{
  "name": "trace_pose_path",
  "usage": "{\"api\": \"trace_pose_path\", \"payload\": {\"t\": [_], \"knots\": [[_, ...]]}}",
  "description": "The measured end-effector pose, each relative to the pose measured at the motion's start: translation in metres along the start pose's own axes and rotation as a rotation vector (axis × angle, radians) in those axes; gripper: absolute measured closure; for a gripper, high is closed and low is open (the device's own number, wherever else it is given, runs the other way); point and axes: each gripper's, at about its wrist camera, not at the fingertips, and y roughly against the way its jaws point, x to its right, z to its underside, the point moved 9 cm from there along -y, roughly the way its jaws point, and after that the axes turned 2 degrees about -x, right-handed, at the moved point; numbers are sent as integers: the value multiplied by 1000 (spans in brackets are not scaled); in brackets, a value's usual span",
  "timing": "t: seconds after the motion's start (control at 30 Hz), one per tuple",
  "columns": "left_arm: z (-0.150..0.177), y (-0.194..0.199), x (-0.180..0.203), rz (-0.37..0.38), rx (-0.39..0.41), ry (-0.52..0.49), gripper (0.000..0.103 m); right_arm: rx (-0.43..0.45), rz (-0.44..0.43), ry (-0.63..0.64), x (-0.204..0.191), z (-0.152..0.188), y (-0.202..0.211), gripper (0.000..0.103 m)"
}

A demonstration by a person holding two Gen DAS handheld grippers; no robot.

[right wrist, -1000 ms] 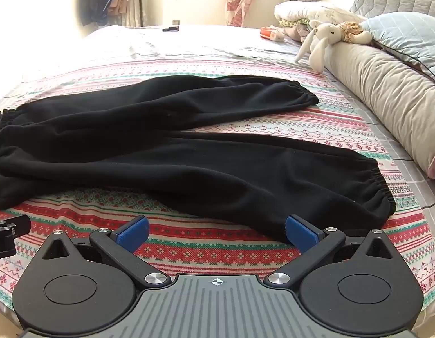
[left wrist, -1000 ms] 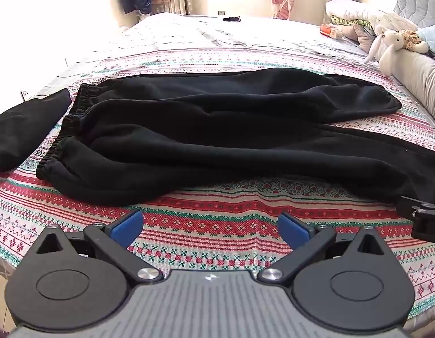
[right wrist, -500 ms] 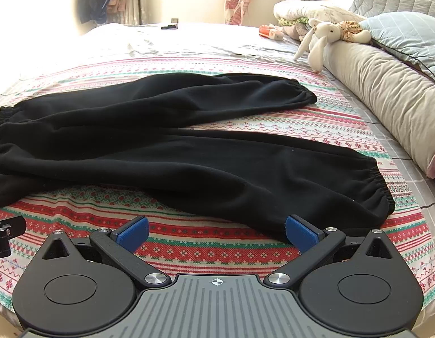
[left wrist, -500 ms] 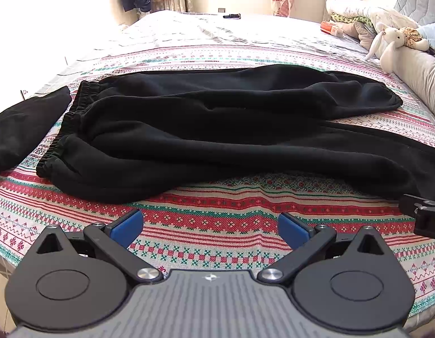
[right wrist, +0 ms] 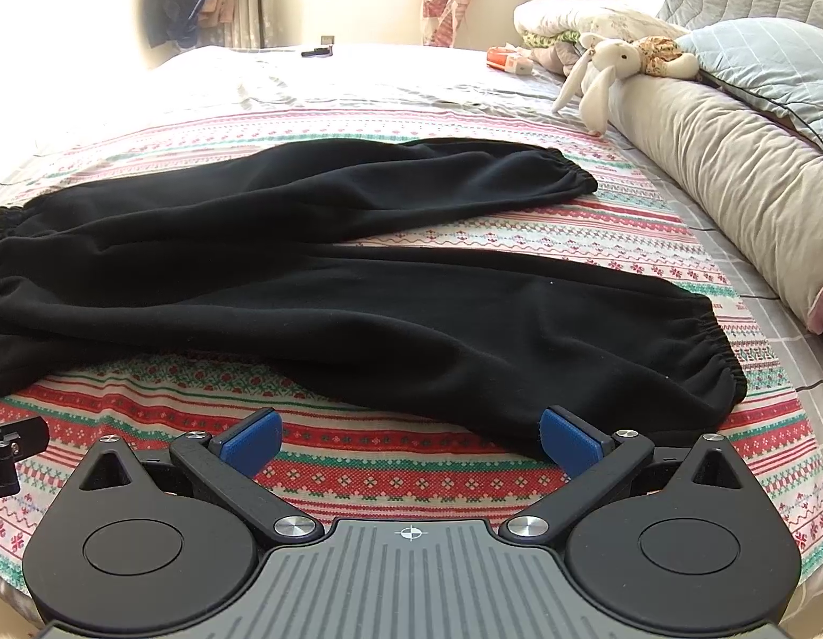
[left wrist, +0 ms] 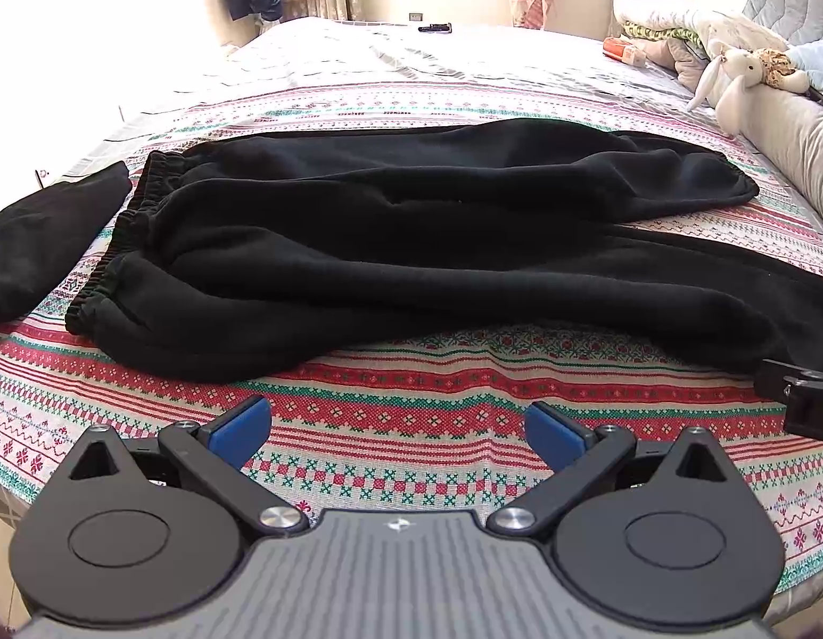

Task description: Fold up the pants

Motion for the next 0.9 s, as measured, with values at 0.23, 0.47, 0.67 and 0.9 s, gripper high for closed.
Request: {"api": "trace_pose_path", "payload": {"t": [0.23,0.47,0.67,0.9], "knots": [[1,-1,0,1,-1,-3,0,-2,2,-1,-1,0,-1,0],[1,-2,0,2,-4,-4,0,1,3,-4,1,0,-1,0],[1,-1,-1,5,-5,-2,0,-1,3,-5,0,0,-1,0],[1,-1,-1,4,-4,-3,0,-2,4,-4,0,0,-2,0]]}}
